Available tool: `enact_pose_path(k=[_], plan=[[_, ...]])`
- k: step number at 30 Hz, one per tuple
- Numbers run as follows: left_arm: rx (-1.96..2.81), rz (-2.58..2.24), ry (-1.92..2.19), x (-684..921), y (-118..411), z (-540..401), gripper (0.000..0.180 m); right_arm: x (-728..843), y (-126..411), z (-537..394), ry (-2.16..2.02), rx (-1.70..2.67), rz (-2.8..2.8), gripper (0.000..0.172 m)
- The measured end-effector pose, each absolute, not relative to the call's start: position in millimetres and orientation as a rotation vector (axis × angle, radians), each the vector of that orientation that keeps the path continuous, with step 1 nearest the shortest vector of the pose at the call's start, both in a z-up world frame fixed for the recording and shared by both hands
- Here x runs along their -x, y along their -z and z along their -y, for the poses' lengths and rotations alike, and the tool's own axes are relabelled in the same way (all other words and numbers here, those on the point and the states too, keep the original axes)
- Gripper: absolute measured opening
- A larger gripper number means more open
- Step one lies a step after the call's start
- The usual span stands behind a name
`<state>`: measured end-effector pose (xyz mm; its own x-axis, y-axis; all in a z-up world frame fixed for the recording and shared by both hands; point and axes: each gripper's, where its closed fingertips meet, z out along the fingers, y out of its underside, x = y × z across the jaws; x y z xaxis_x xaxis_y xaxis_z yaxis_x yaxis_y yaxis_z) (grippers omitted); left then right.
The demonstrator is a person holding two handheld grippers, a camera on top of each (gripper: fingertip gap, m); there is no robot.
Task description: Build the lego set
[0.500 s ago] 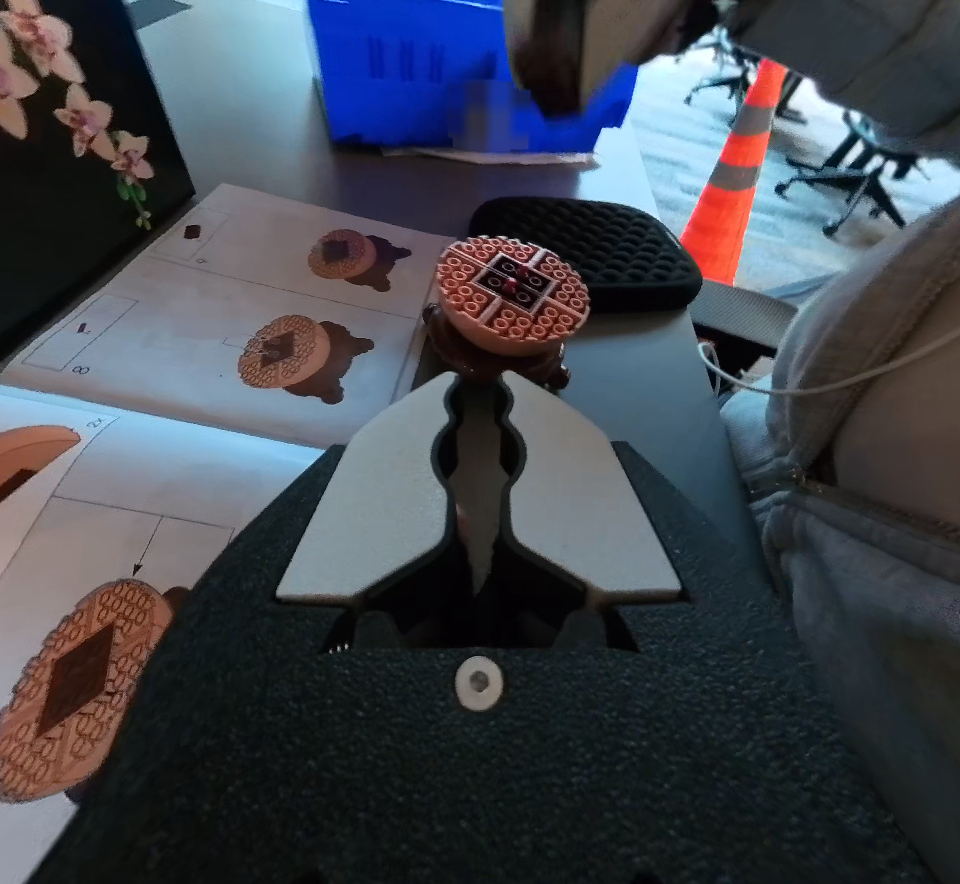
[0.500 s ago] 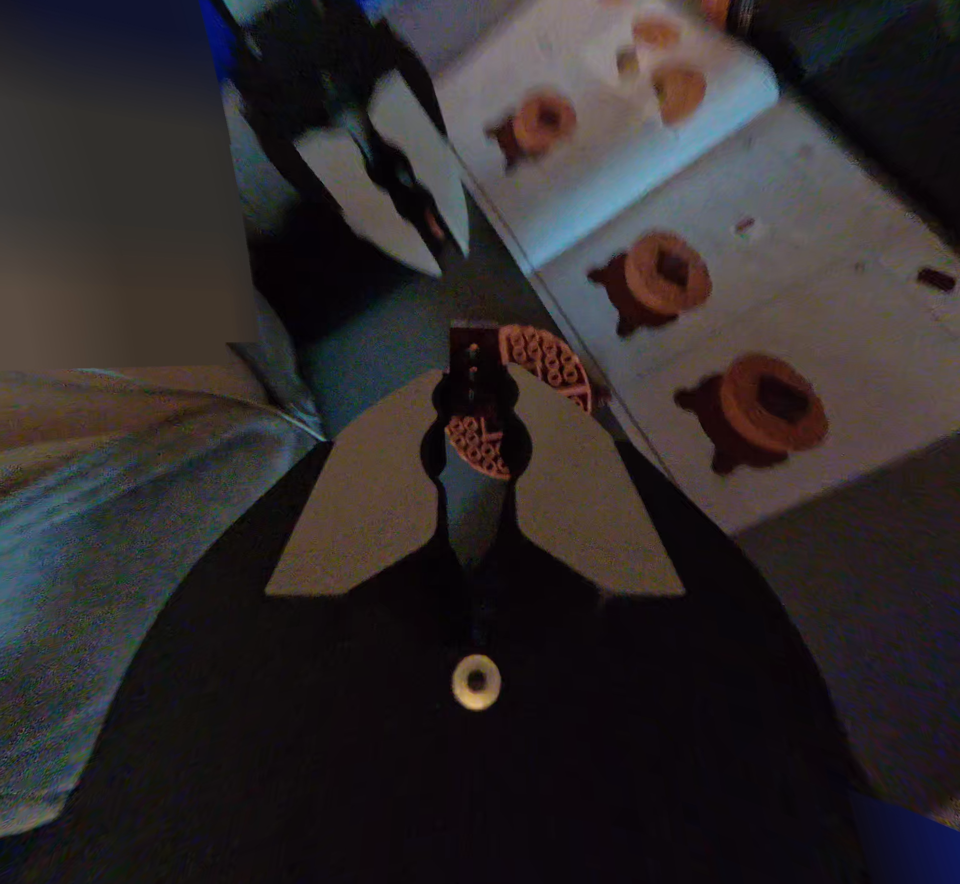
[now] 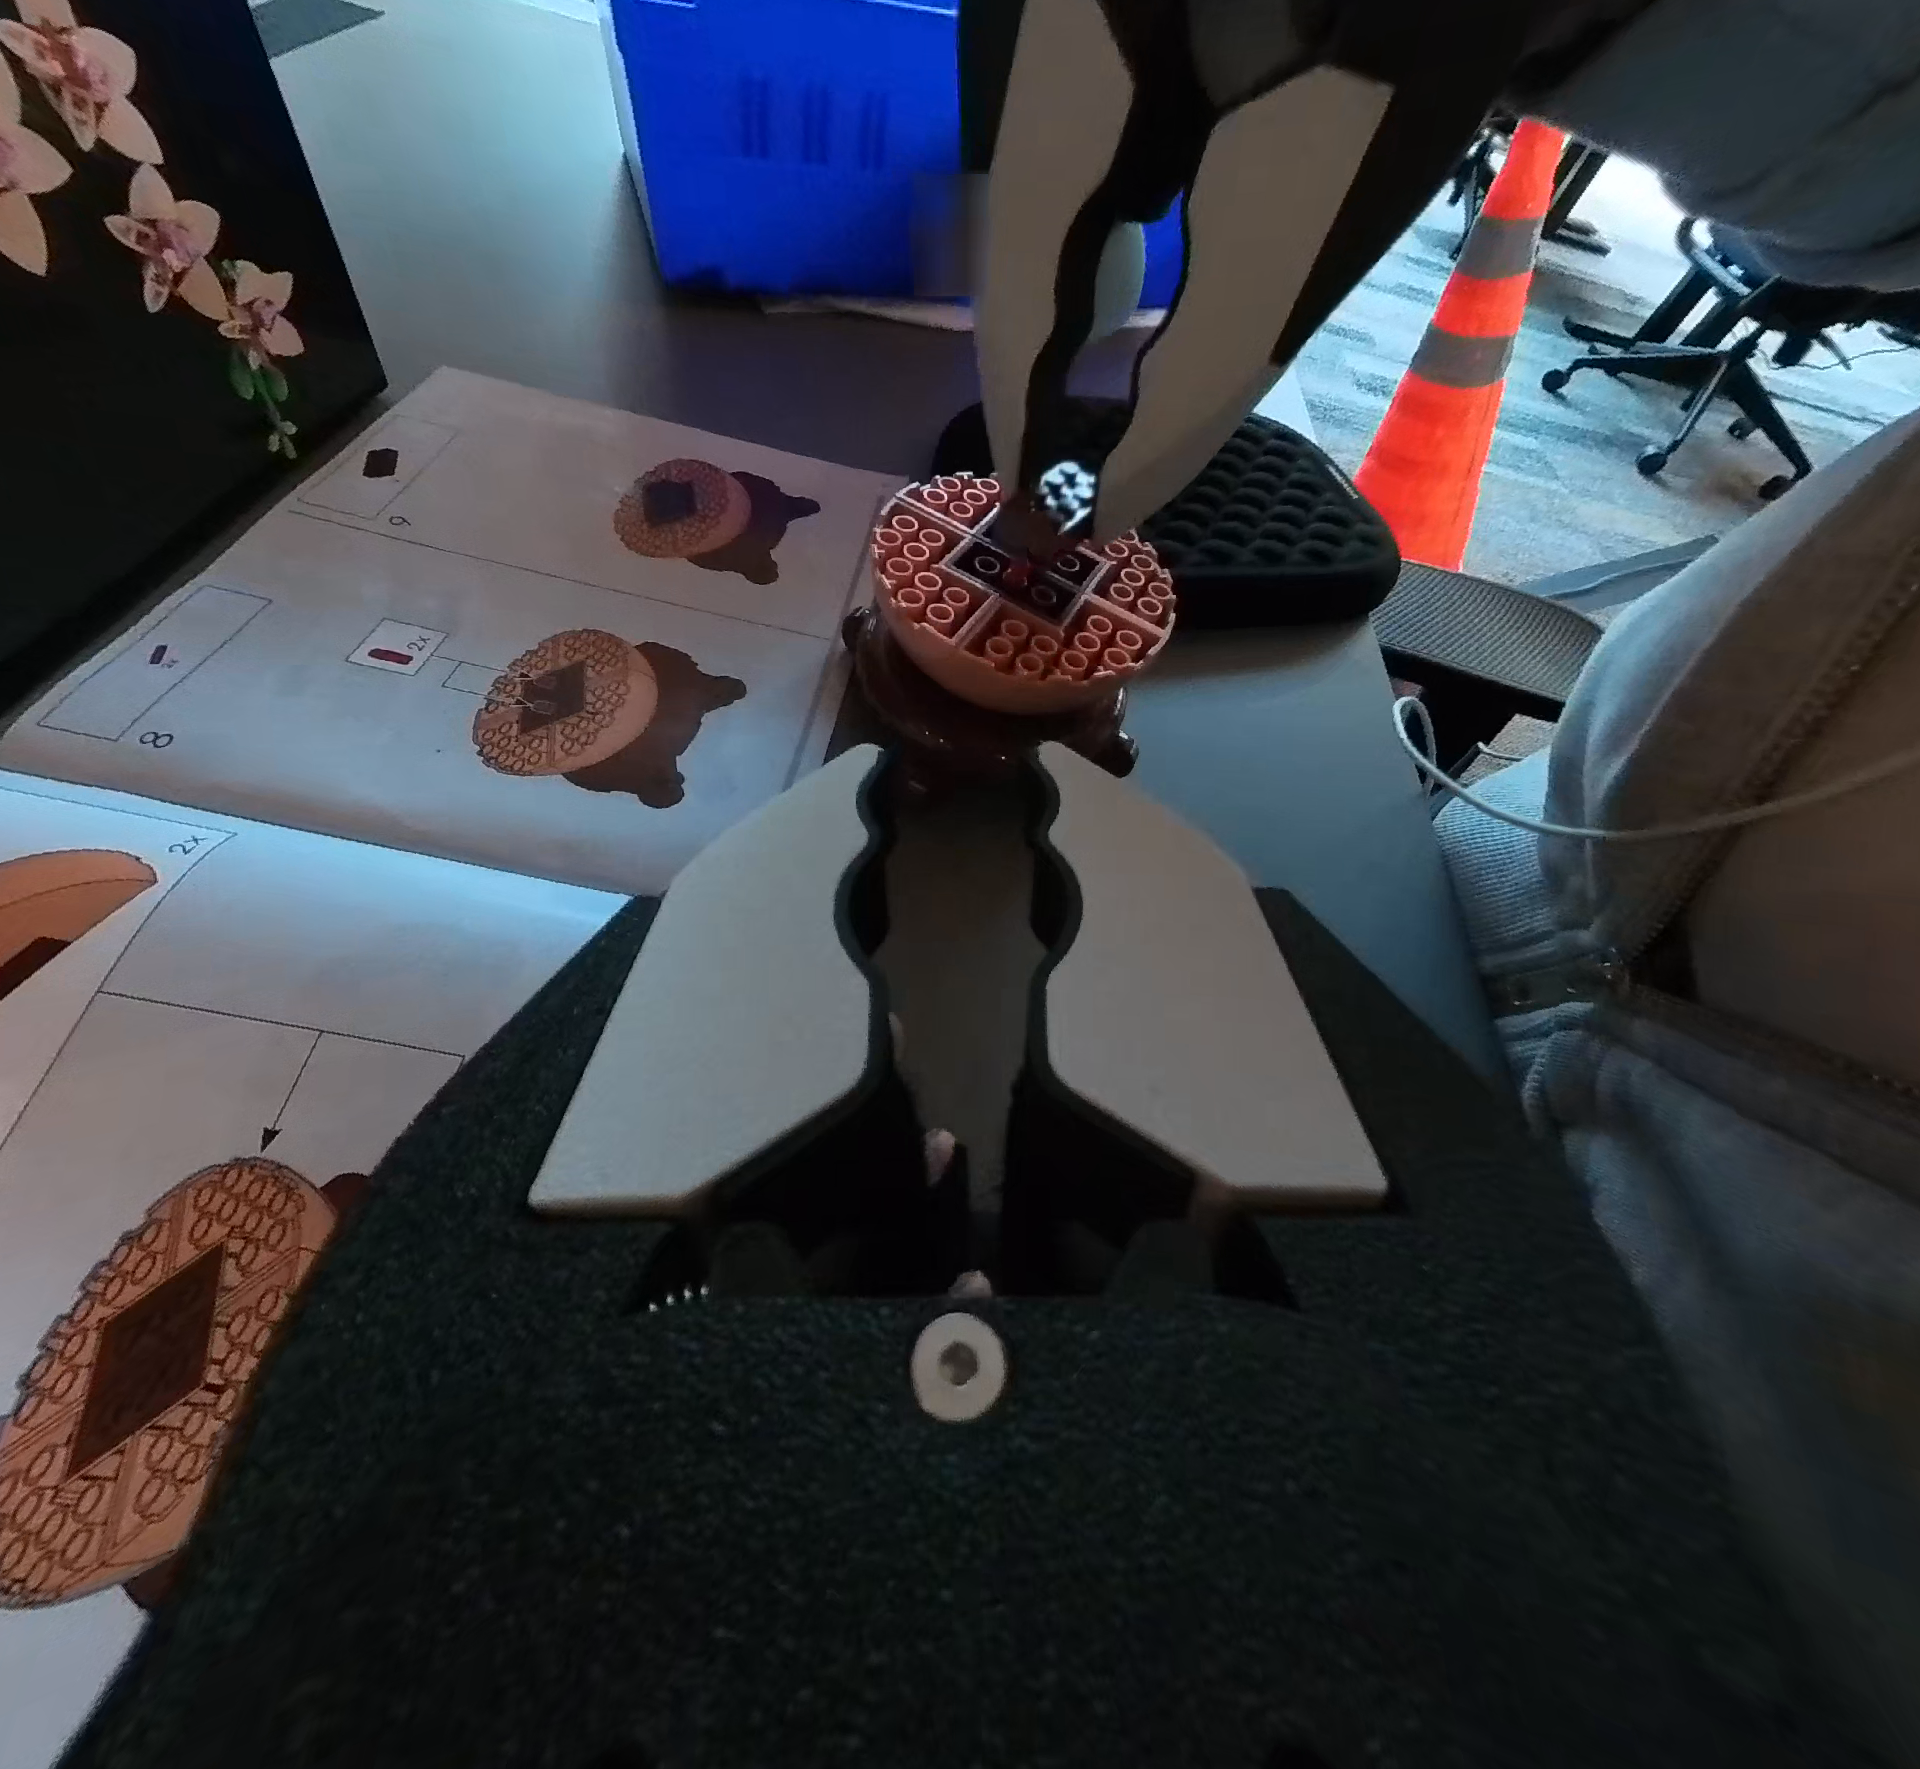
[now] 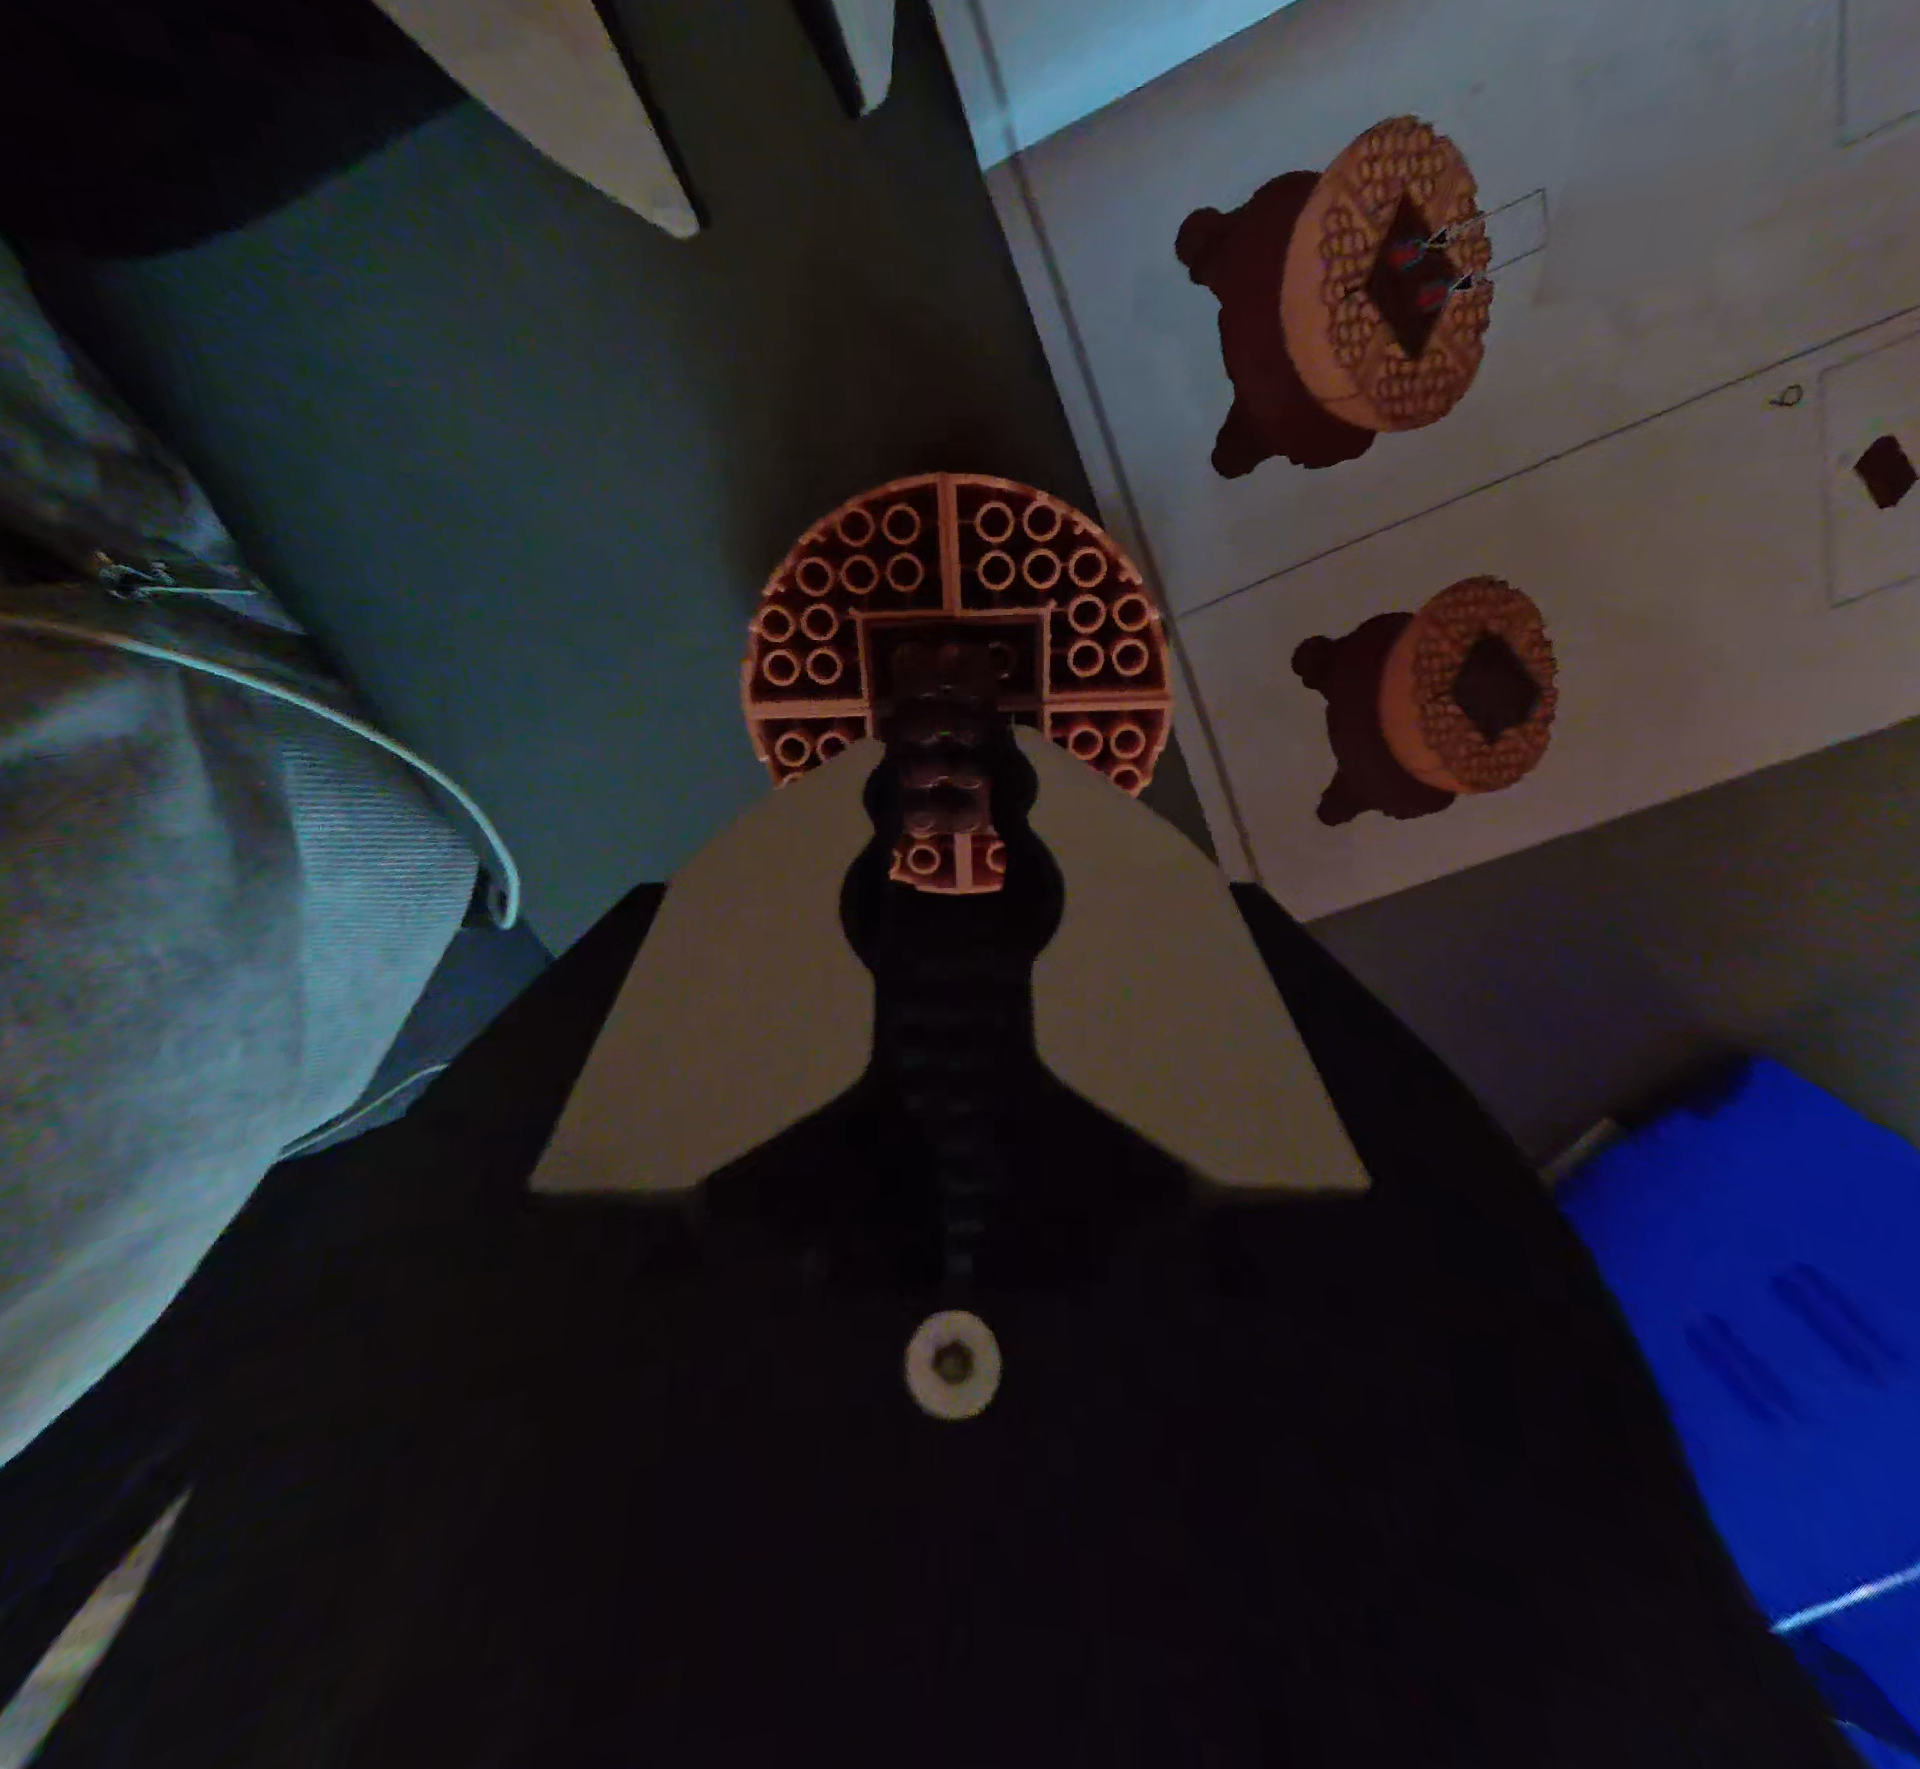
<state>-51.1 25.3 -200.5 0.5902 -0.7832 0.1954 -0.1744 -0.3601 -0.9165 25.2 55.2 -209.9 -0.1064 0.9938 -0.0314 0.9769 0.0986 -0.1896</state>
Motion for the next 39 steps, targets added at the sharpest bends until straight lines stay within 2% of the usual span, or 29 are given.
enact_pose_path(k=[19,26,34,39], plan=[[1.872,-0.757,0.802,52.5,201.4,-27.3,0.023,-23.3,216.4,-56.2,-0.129,1.982,2.326,0.015],[1.759,-0.809,0.717,48.9,189.8,-31.6,0.0,-23.2,217.7,-56.1,-0.178,1.984,2.314,0.015],[1.762,-0.951,0.651,10.2,181.4,-48.5,0.0,-23.2,218.1,-56.0,-0.197,1.975,2.326,0.015],[1.813,-1.102,0.624,-14.3,197.5,-56.6,0.0,-22.6,217.7,-55.6,-0.179,1.92,2.335,0.015]])
